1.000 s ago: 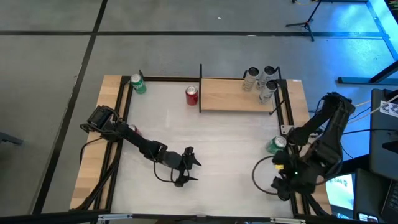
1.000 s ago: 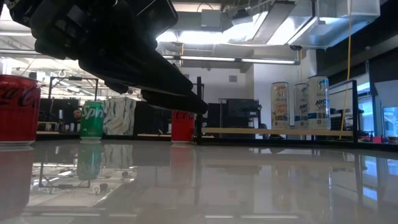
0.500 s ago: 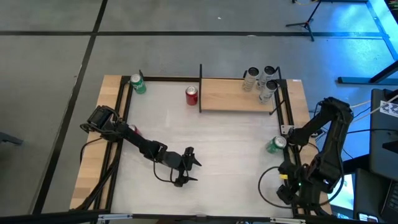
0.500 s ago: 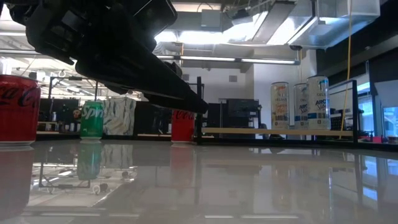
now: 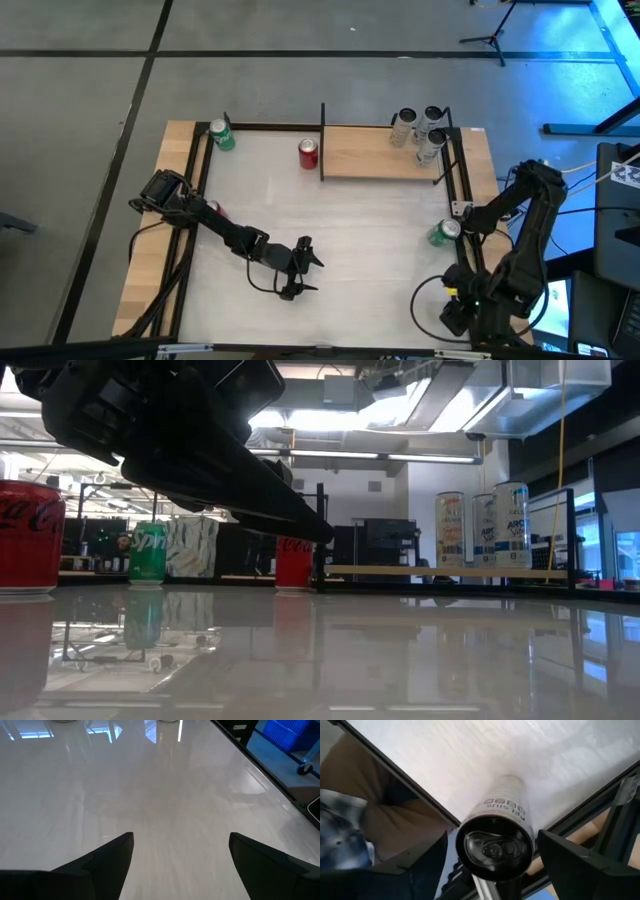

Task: Place canned beverage on shelf
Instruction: Put the yellow soda can on the shelf aligned with the other white yellow soda can

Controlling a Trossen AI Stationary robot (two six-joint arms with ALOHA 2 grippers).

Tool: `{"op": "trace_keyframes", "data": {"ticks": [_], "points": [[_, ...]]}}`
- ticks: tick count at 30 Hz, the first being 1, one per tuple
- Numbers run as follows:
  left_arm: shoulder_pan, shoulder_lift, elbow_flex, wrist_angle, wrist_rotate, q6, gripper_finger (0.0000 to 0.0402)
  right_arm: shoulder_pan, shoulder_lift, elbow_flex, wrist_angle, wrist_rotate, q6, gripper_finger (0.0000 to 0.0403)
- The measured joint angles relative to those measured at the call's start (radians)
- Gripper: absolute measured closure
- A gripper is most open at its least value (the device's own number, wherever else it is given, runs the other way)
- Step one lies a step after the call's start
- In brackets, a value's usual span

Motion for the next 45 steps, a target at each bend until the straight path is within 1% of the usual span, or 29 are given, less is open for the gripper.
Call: {"op": "trace_keyframes", "data": {"ticks": [15, 19, 25, 28, 31, 32, 35, 38, 42, 45], "points": [[0.0, 0.0, 0.0, 0.0, 0.0, 0.0, 0.0083, -0.001, 0.067, 0.0, 0.001, -0.012, -0.078, 0.01], [0.0, 0.0, 0.0, 0.0, 0.0, 0.0, 0.0083, -0.001, 0.094, 0.0, -0.011, -0.057, -0.096, 0.01], [0.0, 0.0, 0.0, -0.001, -0.001, 0.0, 0.0083, -0.003, 0.111, 0.0, -0.033, -0.068, -0.146, 0.01], [0.0, 0.0, 0.0, 0.0, -0.001, 0.0, 0.0083, -0.003, 0.111, 0.0, -0.044, -0.065, -0.148, 0.0115], [0.0, 0.0, 0.0, -0.001, -0.001, 0.0, 0.0083, -0.003, 0.11, 0.0, -0.048, -0.061, -0.155, 0.0153], [0.0, 0.0, 0.0, 0.0, -0.001, 0.0, 0.0083, -0.003, 0.11, 0.0, -0.047, -0.061, -0.157, 0.016], [0.0, 0.0, 0.0, 0.0, -0.001, 0.0, 0.0083, -0.008, 0.107, 0.0, -0.047, -0.061, -0.16, 0.0161], [0.0, 0.0, 0.0, -0.001, -0.001, -0.002, 0.0083, -0.029, 0.107, 0.007, -0.055, -0.065, -0.205, 0.0161], [0.0, 0.0, 0.0, -0.001, -0.001, -0.014, 0.0083, -0.078, 0.108, 0.061, -0.078, -0.008, -0.295, 0.0161], [0.0, 0.0, 0.0, -0.004, -0.001, -0.034, 0.0083, -0.123, 0.107, 0.12, -0.103, 0.074, -0.397, 0.0161]]}}
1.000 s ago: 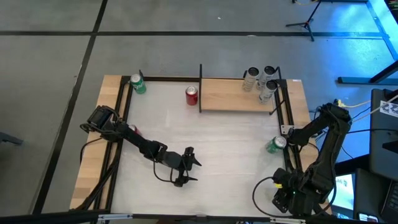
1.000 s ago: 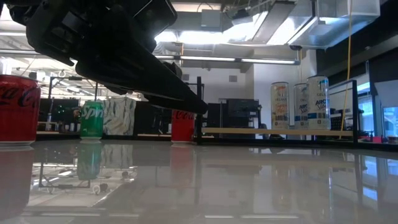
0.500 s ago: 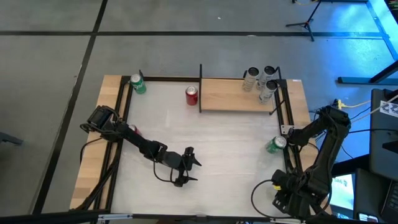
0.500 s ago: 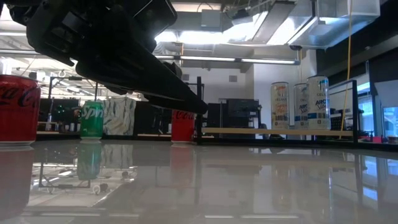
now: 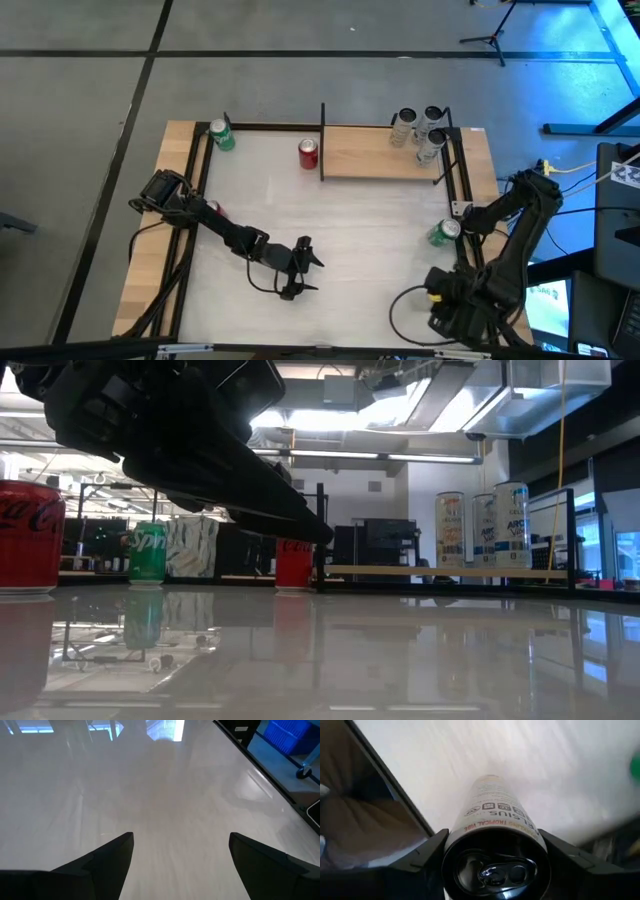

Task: Place canned beverage on shelf
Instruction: Put the yellow soda can on the shelf aligned with the other white yellow soda can

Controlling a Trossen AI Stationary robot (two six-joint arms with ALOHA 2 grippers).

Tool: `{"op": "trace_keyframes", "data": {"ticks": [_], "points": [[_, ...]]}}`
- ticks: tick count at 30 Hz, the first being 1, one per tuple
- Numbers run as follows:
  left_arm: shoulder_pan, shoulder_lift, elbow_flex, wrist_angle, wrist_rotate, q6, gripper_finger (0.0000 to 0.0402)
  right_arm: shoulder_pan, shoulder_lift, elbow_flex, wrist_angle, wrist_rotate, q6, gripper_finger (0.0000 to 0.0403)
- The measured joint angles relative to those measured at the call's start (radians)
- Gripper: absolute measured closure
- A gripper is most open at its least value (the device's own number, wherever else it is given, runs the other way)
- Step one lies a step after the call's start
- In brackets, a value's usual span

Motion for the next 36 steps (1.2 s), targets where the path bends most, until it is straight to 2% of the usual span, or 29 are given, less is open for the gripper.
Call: {"op": "trace_keyframes", "data": {"ticks": [6, 12, 17, 25, 36], "points": [[-0.011, 0.0, 0.0, -0.015, 0.0, -0.011, 0.0083, -0.109, 0.0, 0.116, -0.074, 0.129, -0.256, 0.0161], [-0.026, 0.0, 0.0, -0.015, 0.0, -0.023, 0.0083, -0.266, 0.0, 0.201, -0.163, 0.206, -0.524, 0.0161], [-0.027, 0.0, 0.0, -0.015, -0.027, -0.023, 0.0083, -0.427, -0.001, 0.246, -0.218, 0.208, -0.716, 0.0161], [-0.027, 0.0, 0.0, -0.01, -0.157, -0.023, 0.0083, -0.708, -0.001, 0.26, -0.257, 0.196, -0.989, 0.0161], [-0.027, 0.0, 0.0, 0.011, -0.165, -0.023, 0.0083, -1.13, -0.002, 0.26, -0.263, 0.198, -1.259, 0.0161]]}}
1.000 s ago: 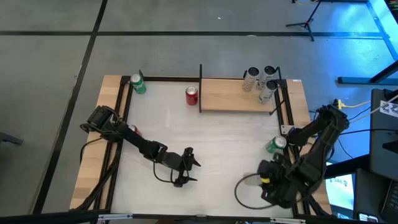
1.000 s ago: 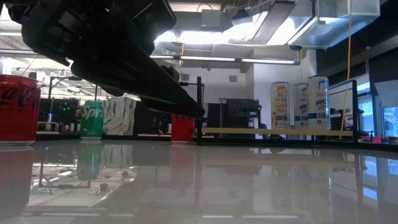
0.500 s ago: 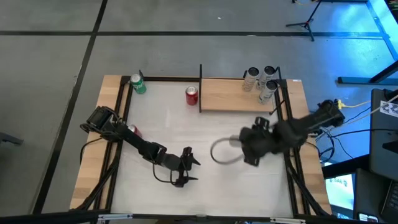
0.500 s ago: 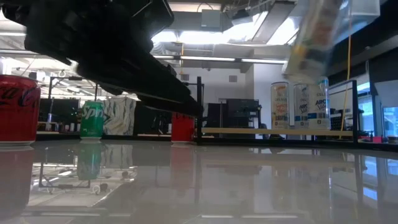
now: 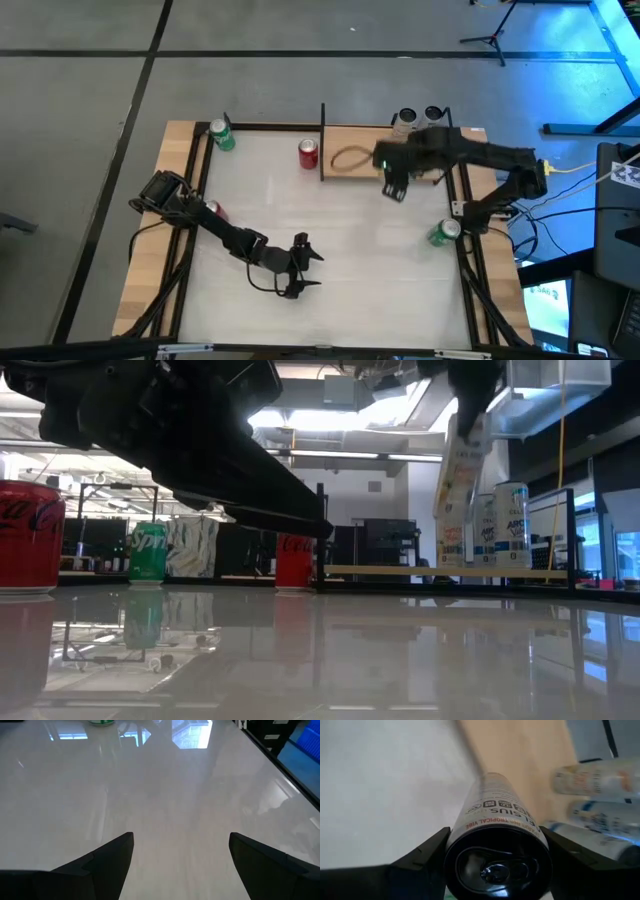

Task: Place canned beverage on shelf
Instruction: Put the yellow soda can on the shelf aligned with the other white yellow soda can

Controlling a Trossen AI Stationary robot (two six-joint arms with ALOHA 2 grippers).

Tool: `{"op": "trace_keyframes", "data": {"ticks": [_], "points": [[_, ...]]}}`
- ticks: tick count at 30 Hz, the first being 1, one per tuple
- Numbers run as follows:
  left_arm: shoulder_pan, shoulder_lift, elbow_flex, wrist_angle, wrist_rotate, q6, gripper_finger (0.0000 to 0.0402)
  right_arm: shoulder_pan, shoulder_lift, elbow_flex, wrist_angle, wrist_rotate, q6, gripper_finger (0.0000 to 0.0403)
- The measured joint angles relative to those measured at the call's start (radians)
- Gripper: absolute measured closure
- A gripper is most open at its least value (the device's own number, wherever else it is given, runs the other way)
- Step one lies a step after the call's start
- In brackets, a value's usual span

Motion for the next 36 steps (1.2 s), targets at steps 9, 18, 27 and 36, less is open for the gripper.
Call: {"op": "trace_keyframes", "data": {"ticks": [9, 18, 27, 36], "points": [[0.0, 0.0, 0.0, 0.0, 0.0, 0.0, 0.0083, -0.287, 0.0, -0.023, 0.067, -0.095, -0.165, 0.0161], [0.0, 0.0, 0.0, 0.001, -0.001, 0.003, 0.0083, -0.461, 0.004, -0.083, 0.111, -0.176, -0.262, 0.0161], [0.0, 0.0, 0.0, 0.0, -0.022, 0.003, 0.0083, -0.54, 0.005, -0.15, 0.165, -0.209, -0.313, 0.0161], [0.0, 0.0, 0.0, 0.0, -0.022, 0.003, 0.0083, -0.545, 0.005, -0.177, 0.199, -0.236, -0.351, 0.0161]]}}
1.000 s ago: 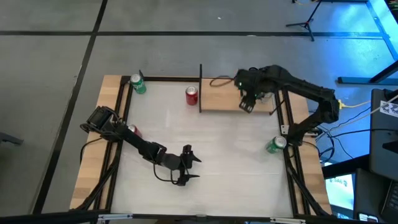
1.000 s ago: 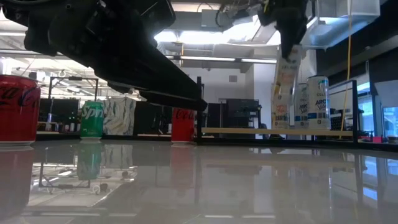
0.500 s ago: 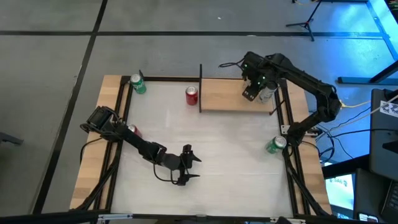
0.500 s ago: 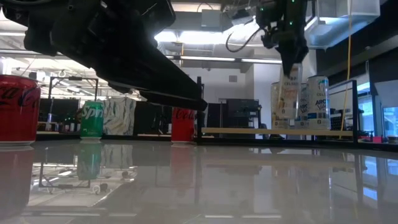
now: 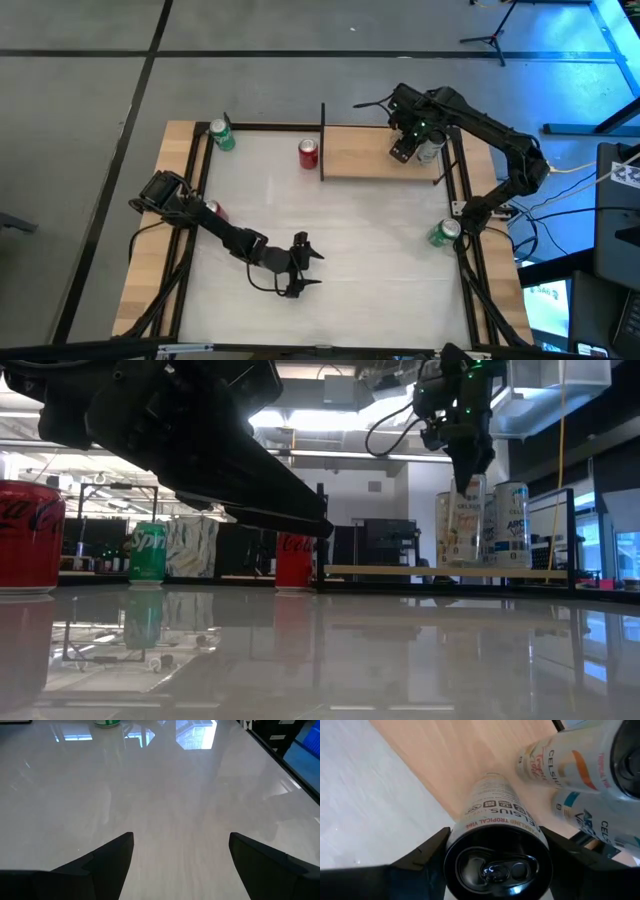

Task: Place canned beverage on shelf
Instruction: Put the yellow soda can on the shelf aligned with the other white yellow soda can

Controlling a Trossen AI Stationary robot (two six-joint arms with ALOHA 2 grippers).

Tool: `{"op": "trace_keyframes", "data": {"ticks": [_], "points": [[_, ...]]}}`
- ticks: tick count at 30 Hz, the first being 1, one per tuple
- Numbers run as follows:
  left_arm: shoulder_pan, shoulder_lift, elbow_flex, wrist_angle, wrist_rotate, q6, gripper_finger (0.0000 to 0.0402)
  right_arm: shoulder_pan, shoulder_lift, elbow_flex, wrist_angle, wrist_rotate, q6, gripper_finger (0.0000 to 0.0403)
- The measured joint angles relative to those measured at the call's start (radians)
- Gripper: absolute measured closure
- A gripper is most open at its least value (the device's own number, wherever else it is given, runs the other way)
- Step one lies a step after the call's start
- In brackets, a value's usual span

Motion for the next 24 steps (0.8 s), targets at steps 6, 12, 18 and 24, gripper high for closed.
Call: {"op": "trace_keyframes", "data": {"ticks": [6, 12, 18, 24], "points": [[0.0, 0.0, 0.0, 0.0, 0.0, -0.002, 0.0083, 0.0, 0.0, 0.0, 0.01, -0.019, -0.007, 0.0161], [-0.001, 0.0, 0.0, 0.0, 0.006, -0.003, 0.0083, 0.0, 0.004, 0.0, 0.006, -0.027, -0.007, 0.0161], [-0.001, 0.0, 0.0, 0.0, 0.007, -0.003, 0.0083, 0.002, 0.014, -0.013, 0.012, -0.027, -0.007, 0.0161], [-0.002, 0.0, 0.0, 0.0, 0.007, -0.003, 0.0083, 0.002, 0.018, -0.015, 0.013, -0.027, -0.007, 0.0161]]}}
